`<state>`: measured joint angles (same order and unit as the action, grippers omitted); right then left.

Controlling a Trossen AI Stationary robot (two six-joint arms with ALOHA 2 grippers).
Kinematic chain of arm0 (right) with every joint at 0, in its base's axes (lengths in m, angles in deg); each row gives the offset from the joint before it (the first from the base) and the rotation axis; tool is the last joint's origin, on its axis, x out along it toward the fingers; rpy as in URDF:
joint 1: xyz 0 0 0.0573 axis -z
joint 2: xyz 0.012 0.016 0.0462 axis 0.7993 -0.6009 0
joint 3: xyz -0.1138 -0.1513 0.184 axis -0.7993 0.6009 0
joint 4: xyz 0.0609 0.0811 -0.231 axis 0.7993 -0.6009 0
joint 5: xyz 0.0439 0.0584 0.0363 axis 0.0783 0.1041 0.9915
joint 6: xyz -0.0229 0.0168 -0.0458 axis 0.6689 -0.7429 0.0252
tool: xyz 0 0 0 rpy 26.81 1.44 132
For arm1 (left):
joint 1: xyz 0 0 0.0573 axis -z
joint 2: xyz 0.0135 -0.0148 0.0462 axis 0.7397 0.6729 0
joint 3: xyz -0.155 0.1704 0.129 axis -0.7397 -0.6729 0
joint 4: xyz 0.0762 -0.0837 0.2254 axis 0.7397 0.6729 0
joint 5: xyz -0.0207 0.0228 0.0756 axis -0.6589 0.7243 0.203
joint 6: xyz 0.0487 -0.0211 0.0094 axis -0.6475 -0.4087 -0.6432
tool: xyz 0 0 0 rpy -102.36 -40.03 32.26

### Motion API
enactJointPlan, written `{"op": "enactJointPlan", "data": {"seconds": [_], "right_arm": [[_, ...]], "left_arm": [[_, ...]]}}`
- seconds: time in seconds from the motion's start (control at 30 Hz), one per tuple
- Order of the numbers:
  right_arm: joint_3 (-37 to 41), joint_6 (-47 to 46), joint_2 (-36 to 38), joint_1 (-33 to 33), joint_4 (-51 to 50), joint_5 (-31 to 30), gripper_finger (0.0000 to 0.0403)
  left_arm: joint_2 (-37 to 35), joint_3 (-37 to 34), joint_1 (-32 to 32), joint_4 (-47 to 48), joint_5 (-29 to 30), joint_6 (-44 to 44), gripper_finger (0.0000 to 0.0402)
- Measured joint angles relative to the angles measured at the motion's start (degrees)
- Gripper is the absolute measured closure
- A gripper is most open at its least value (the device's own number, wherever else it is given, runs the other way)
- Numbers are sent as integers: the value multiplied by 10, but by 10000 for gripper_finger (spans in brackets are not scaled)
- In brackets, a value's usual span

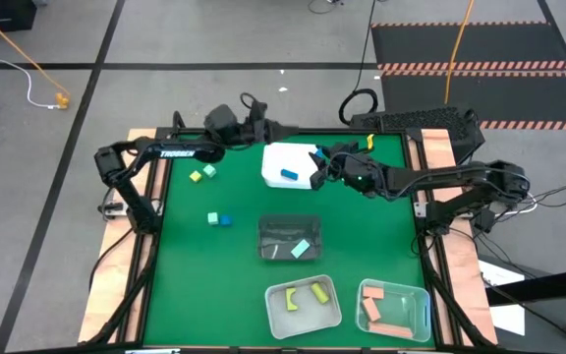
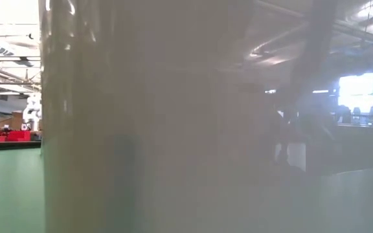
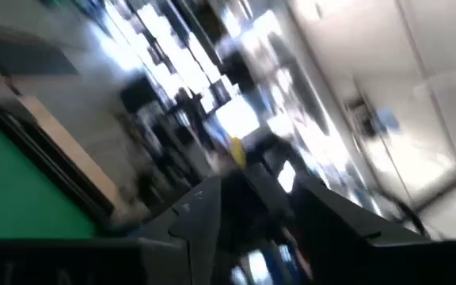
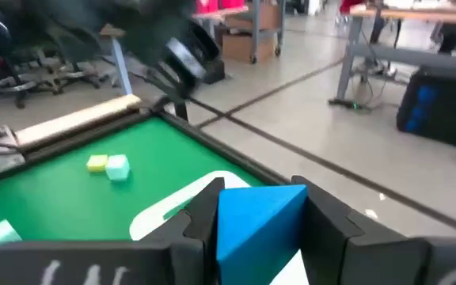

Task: Sort & place blocks by color
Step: Put the bottom blue block into the white bin

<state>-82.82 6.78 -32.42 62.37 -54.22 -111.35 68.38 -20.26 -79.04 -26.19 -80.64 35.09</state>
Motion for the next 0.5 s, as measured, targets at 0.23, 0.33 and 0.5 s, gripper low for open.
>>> {"op": "enactJointPlan", "data": {"seconds": [0.23, 0.33, 0.5], "right_arm": [[0, -70, -83, 27, 57, 64, 299], [0, -82, -126, 36, 129, 92, 299], [0, -83, -187, 49, 194, 119, 299]], "left_arm": [[-19, -1, 4, 11, -202, -28, 205], [-21, -1, 13, 14, -285, 0, 201], [-31, -1, 28, 56, -378, 38, 221]]}}
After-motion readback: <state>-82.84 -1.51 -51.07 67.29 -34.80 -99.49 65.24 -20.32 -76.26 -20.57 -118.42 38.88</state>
